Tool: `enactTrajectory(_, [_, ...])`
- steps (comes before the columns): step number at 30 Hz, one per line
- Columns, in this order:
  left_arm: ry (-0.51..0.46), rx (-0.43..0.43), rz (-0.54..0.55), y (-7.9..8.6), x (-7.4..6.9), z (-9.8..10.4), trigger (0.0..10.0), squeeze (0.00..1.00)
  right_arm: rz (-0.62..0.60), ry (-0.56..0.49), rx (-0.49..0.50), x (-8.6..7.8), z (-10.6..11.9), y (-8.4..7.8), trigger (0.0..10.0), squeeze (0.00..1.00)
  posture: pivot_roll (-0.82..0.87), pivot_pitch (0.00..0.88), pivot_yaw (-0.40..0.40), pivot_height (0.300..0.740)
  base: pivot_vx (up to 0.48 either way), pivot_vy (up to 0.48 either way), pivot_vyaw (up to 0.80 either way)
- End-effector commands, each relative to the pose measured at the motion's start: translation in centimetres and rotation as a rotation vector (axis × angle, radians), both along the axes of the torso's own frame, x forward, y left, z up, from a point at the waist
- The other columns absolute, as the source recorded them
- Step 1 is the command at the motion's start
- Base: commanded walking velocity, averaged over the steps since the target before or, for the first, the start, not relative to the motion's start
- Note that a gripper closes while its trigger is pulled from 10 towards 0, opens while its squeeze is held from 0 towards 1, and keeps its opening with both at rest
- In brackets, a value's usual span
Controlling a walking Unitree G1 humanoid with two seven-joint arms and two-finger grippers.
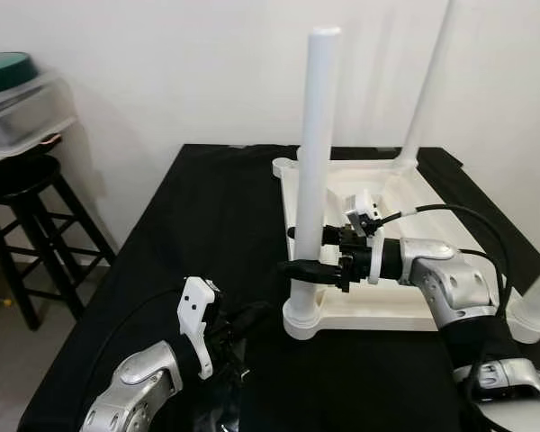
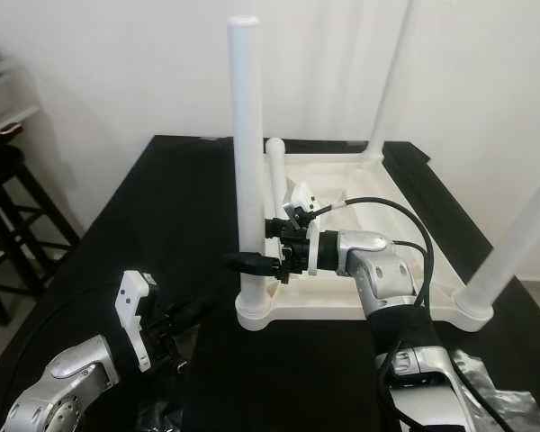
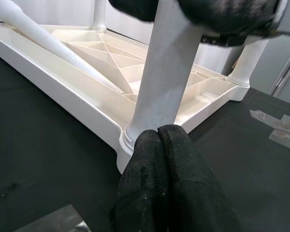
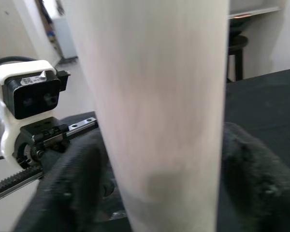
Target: Building children table
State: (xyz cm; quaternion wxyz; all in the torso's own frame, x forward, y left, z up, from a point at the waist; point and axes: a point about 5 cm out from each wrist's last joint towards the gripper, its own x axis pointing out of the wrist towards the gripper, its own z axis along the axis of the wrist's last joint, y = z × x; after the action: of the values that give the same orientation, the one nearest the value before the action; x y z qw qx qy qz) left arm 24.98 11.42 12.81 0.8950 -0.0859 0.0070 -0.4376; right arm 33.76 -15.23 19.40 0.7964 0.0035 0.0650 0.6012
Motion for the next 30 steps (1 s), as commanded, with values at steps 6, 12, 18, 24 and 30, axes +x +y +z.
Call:
enactTrajectory(6, [-0.001, 0.008, 0.003, 0.1, -0.1, -0.1, 10.0, 0.0, 0.041, -0.028, 0.016, -0.1, -0.1, 0.2, 0.0, 0.0, -0.08, 0.0, -0.003, 0.74, 0.0, 0.0, 0.0])
enactTrajectory(12, [-0.001, 0.006, 0.001, 0.1, -0.2, 0.0, 10.0, 0.0, -0.11, -0.056, 0.024, -0.2, -0.6, -0.5, 0.0, 0.0, -0.08, 0.0, -0.003, 0.74, 0.0, 0.0, 0.0])
enactTrajectory(18, [-0.003, 0.011, 0.004, 0.6, -0.2, 0.2, 10.0, 0.0, -0.823, 0.032, 0.041, -3.4, -4.4, 4.2, 0.0, 0.0, -0.1, 0.0, -0.001, 0.74, 0.0, 0.0, 0.0])
enactTrajectory(24, [-0.002, 0.019, 0.002, 0.7, 0.3, 0.1, 10.0, 0.0, -0.738, -0.055, -0.028, -5.1, -4.0, 7.5, 0.0, 0.0, -0.1, 0.0, 0.004, 0.74, 0.0, 0.0, 0.0])
enactTrajectory(30, [-0.008, 0.02, 0.019, 0.7, 0.5, 0.0, 10.0, 0.0, -0.741, -0.004, -0.004, -4.6, -4.5, 7.0, 0.0, 0.0, -0.11, 0.0, 0.003, 0.74, 0.0, 0.0, 0.0])
